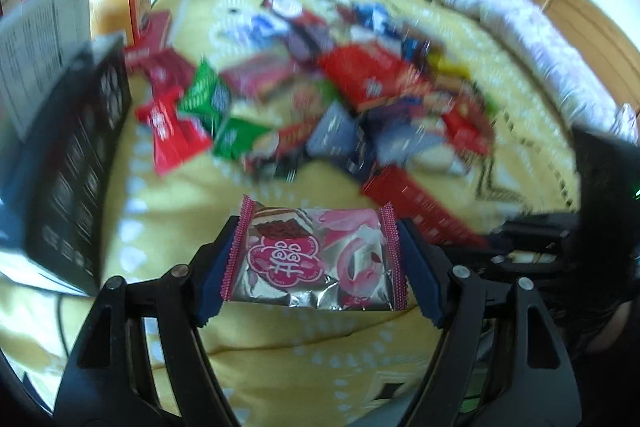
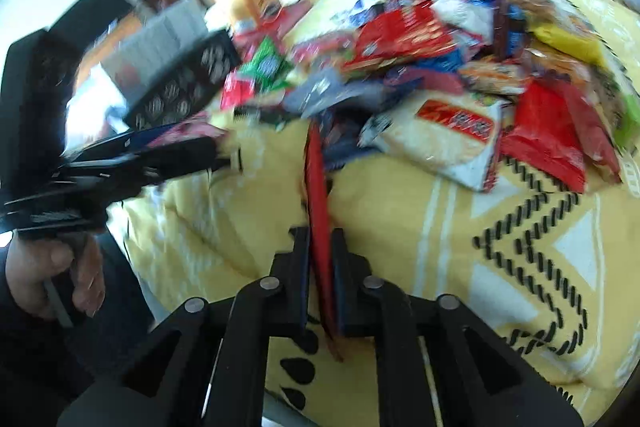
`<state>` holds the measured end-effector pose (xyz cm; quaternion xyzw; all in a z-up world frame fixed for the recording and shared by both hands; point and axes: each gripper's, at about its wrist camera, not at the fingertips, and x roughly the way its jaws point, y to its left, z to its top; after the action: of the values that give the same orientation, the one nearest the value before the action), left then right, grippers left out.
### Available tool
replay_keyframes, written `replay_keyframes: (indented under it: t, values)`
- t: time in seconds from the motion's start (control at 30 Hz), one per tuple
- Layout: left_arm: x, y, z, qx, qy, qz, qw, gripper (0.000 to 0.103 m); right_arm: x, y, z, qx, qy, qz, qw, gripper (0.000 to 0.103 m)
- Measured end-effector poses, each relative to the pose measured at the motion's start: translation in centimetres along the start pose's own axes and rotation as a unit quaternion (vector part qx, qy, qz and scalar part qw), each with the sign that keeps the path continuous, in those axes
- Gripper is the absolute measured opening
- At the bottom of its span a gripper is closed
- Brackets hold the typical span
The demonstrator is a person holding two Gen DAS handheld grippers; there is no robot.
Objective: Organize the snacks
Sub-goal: 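Carry the pink foil candy and thin red packet over the glass bowl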
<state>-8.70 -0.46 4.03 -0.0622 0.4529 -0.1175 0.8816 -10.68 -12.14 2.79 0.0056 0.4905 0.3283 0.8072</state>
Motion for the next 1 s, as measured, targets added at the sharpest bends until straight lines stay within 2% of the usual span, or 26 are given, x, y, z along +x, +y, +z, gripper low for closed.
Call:
replay_keyframes:
  t: [0.07,0.13,0.27,0.33,0.37,0.4,0.43,0.6,0.8,1.0]
  values:
    - [0.8,0.3,-0.8,-0.003,0.009,0.005,0.9999,0.078,0.1,0.2,0.3,-0.007,0.003,0.002,1.0,0.019]
    - [1.1,0.3,-1.4,0.001,0.002,0.007,1.0,0.079,0.2,0.3,0.6,-0.013,-0.001,-0.006,1.0,0.022]
    - [1.7,-1.0,-2.3,0.035,-0.016,0.021,0.9991,0.093,1.0,0.5,0.7,-0.016,0.006,-0.013,1.0,0.023]
    - [1.9,-1.3,-2.5,0.043,-0.016,0.03,0.9985,0.093,1.0,0.5,0.7,-0.012,0.001,-0.017,1.0,0.022]
    - [1.9,-1.3,-2.5,0.045,-0.015,0.033,0.9983,0.09,1.0,0.6,0.8,-0.009,-0.004,-0.022,1.0,0.012]
    - [1.7,-1.2,-2.4,0.044,-0.017,0.035,0.9982,0.084,0.8,0.7,0.9,-0.008,-0.01,-0.027,1.0,0.01]
    - [1.5,-1.0,-2.3,0.041,-0.016,0.028,0.9986,0.072,0.6,0.8,0.9,-0.006,-0.014,-0.026,1.0,0.009]
    - [-0.5,-0.8,-1.5,0.035,-0.037,0.016,0.9986,0.069,-1.1,2.1,1.2,-0.011,-0.046,-0.025,0.999,0.009]
    - [-6.2,-1.5,1.5,0.045,-0.113,0.024,0.9923,0.069,-4.7,4.0,3.1,-0.022,-0.101,-0.036,0.994,0.009]
    - [-12.4,1.0,4.7,0.022,-0.181,0.053,0.9818,0.069,-8.2,7.0,8.2,-0.032,-0.166,-0.036,0.985,0.009]
